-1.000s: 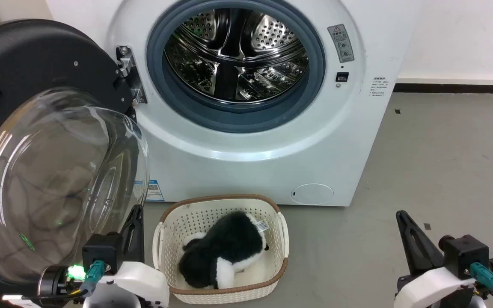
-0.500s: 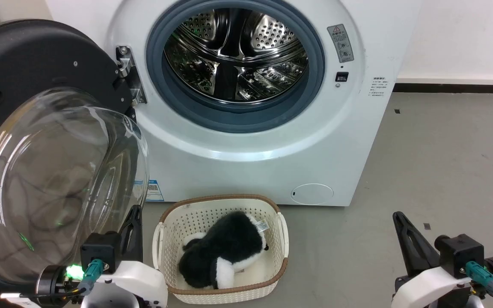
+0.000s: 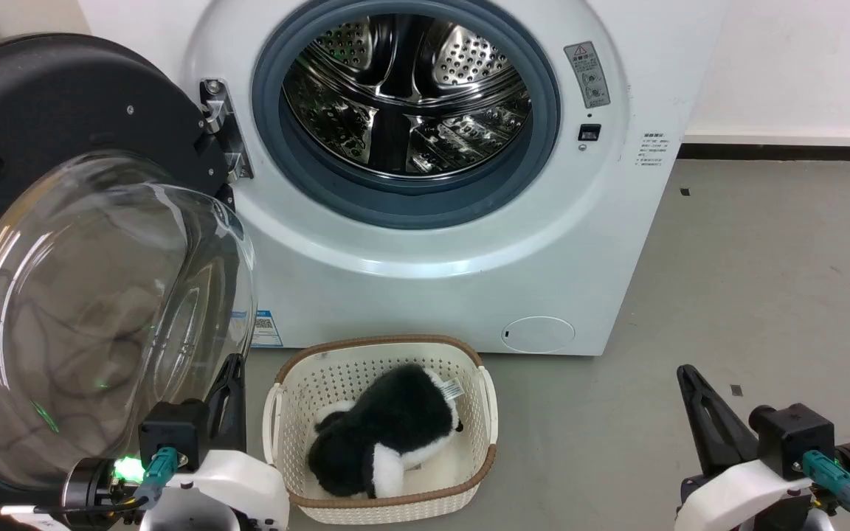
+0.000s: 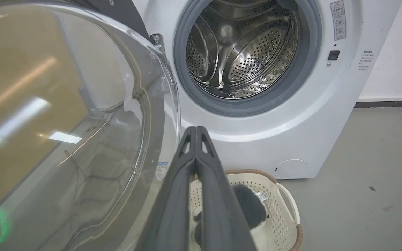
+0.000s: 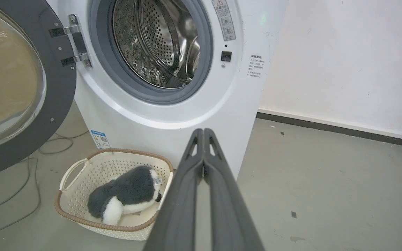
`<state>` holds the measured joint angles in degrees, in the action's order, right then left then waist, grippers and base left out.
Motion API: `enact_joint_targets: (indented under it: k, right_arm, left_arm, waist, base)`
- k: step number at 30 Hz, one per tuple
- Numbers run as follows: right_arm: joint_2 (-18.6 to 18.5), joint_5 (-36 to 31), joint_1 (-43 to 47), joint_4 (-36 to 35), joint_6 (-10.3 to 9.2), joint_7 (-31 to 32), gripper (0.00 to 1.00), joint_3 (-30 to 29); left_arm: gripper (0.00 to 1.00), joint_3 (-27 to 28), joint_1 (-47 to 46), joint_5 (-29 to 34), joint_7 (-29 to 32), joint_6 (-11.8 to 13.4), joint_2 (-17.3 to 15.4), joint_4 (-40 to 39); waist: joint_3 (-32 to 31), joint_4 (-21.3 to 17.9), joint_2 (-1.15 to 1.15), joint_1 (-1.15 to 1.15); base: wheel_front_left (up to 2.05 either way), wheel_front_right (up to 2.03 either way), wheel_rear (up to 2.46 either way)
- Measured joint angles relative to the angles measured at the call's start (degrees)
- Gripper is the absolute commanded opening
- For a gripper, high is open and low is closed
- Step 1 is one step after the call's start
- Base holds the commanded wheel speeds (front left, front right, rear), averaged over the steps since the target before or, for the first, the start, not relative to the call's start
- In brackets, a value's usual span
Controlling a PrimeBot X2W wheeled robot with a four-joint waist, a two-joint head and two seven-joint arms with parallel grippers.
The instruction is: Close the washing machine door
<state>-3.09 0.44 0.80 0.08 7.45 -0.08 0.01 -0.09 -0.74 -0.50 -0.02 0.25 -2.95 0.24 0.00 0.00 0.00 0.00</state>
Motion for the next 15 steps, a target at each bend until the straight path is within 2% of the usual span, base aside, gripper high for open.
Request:
enact_joint_targets:
  k: [11, 12, 15]
  right_arm:
    - [0.0, 0.0, -0.01, 0.0, 0.0, 0.0, 0.0, 0.02]
    - [-0.01, 0.01, 0.01, 0.0, -0.01, 0.0, 1.0, 0.0]
    - [-0.01, 0.04, 0.03, 0.0, -0.01, -0.01, 1.0, -0.03]
  left_arm:
    - [0.0, 0.03, 0.03, 0.01, 0.0, 0.0, 0.0, 0.0]
    - [1.0, -0.01, 0.02, 0.0, 0.0, 0.01, 0.0, 0.01]
    - [1.0, -0.07, 0.02, -0.11, -0.01, 0.1, 0.0, 0.08]
  waist:
    - [0.0, 0.0, 0.0, 0.0]
    - [0.0, 0.0, 0.0, 0.0]
    - [0.0, 0.0, 0.0, 0.0]
  base:
    - [0.0, 0.0, 0.0]
    - [0.0, 0.0, 0.0]
    - [0.0, 0.0, 0.0]
